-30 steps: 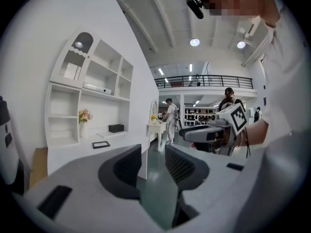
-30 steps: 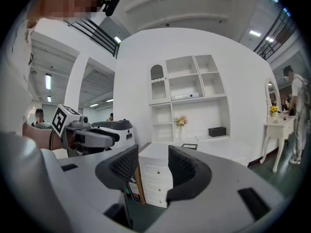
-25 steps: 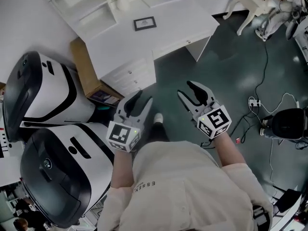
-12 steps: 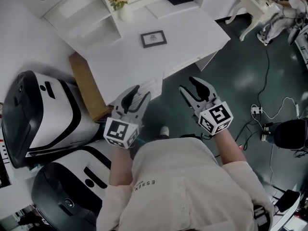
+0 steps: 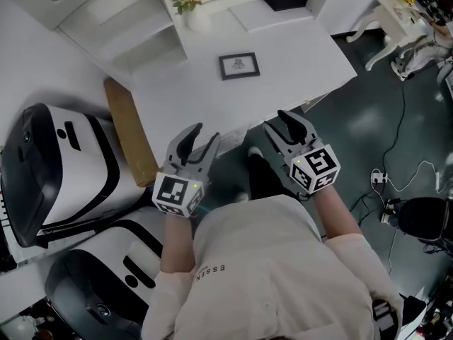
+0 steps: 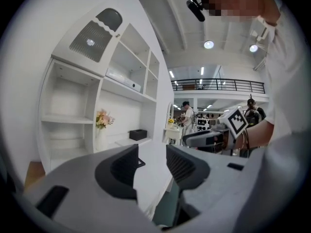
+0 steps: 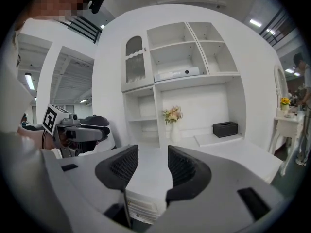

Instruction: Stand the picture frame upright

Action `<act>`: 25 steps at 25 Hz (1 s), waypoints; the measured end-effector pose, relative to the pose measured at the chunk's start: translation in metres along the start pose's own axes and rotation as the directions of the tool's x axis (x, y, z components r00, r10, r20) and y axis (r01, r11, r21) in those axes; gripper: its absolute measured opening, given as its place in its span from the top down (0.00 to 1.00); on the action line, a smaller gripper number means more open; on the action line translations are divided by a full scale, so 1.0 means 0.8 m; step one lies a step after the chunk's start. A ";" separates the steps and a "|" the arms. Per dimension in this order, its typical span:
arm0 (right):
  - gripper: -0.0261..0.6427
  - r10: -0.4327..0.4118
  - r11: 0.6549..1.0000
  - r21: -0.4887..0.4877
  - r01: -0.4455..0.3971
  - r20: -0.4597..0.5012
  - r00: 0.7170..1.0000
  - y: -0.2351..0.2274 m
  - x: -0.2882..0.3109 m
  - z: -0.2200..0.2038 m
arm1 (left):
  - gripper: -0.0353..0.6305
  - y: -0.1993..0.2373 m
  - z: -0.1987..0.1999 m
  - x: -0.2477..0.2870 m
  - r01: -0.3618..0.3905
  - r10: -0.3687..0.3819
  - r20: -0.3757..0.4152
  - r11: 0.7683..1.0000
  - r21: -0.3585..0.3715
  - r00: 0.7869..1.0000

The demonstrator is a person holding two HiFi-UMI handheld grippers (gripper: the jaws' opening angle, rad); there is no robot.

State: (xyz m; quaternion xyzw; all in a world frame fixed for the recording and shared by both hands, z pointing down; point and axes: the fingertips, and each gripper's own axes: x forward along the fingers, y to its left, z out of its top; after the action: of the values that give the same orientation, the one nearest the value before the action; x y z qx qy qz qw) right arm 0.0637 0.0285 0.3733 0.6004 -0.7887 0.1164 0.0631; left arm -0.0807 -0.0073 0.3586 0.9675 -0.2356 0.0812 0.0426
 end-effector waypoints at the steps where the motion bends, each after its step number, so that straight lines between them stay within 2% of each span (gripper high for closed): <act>1: 0.66 0.011 1.000 0.005 -0.011 -0.009 1.000 -0.010 0.012 0.000 | 0.71 0.008 0.000 0.009 -0.014 0.014 -0.004 1.000 -0.004 1.000; 4: 0.66 0.041 0.999 0.014 -0.040 -0.041 0.998 -0.041 0.052 0.002 | 0.71 0.030 0.004 0.039 -0.050 0.050 -0.014 0.999 -0.017 0.999; 8: 0.66 0.084 0.996 -0.006 -0.085 -0.102 0.991 -0.085 0.108 0.006 | 0.71 0.053 0.017 0.082 -0.063 0.062 -0.015 0.998 -0.014 0.998; 13: 0.66 0.120 0.992 -0.001 -0.123 -0.221 0.968 -0.143 0.178 -0.016 | 0.71 0.095 0.013 0.131 -0.156 0.153 -0.047 0.986 -0.054 0.987; 20: 0.66 0.131 0.987 -0.022 -0.156 -0.435 0.891 -0.206 0.247 -0.085 | 0.71 0.135 -0.006 0.176 -0.258 0.250 -0.078 0.958 -0.125 0.965; 25: 0.66 0.130 0.987 -0.004 -0.161 -0.565 0.815 -0.241 0.286 -0.141 | 0.71 0.153 -0.039 0.202 -0.291 0.273 -0.122 0.941 -0.172 0.954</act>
State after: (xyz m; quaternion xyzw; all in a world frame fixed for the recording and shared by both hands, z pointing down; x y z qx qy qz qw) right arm 0.1828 -0.2042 0.5580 0.4756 -0.7812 0.2722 0.2990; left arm -0.0002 -0.1848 0.4237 0.9103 -0.3760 0.1105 0.1332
